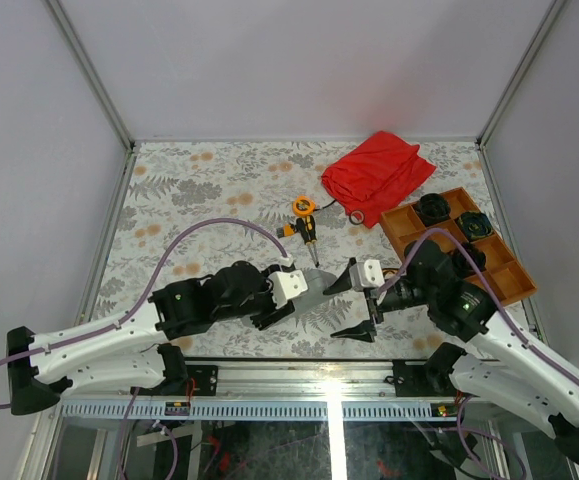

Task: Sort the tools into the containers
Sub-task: Adjust the storage box at the center of the board.

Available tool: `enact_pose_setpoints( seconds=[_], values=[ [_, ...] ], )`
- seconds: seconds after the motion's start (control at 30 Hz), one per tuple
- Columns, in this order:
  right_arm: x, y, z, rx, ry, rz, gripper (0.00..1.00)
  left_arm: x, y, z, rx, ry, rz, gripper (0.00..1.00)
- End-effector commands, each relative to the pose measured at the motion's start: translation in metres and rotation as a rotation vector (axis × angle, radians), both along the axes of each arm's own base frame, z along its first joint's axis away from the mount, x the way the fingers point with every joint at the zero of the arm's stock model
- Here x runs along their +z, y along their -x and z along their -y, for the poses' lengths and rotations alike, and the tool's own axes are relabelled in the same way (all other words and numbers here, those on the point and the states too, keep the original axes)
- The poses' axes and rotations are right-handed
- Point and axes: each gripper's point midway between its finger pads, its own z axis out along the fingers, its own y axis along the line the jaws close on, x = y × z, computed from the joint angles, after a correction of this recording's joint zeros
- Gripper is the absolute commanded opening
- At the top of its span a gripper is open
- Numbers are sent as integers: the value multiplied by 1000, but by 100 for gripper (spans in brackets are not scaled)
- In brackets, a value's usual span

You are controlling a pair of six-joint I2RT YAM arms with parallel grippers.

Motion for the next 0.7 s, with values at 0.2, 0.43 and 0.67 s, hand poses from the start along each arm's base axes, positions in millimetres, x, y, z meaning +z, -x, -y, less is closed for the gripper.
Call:
enact_pose_setpoints(
  seconds=[0.2, 0.43, 0.67],
  values=[
    [59, -22, 14, -168, -127, 209, 90, 9, 15, 11, -109, 64, 9, 0],
    [58, -42, 4, -241, -145, 186, 91, 4, 19, 8, -128, 53, 10, 0],
    [29, -34, -17, -89, -73, 87, 90, 8, 19, 13, -164, 52, 23, 0]
  ],
)
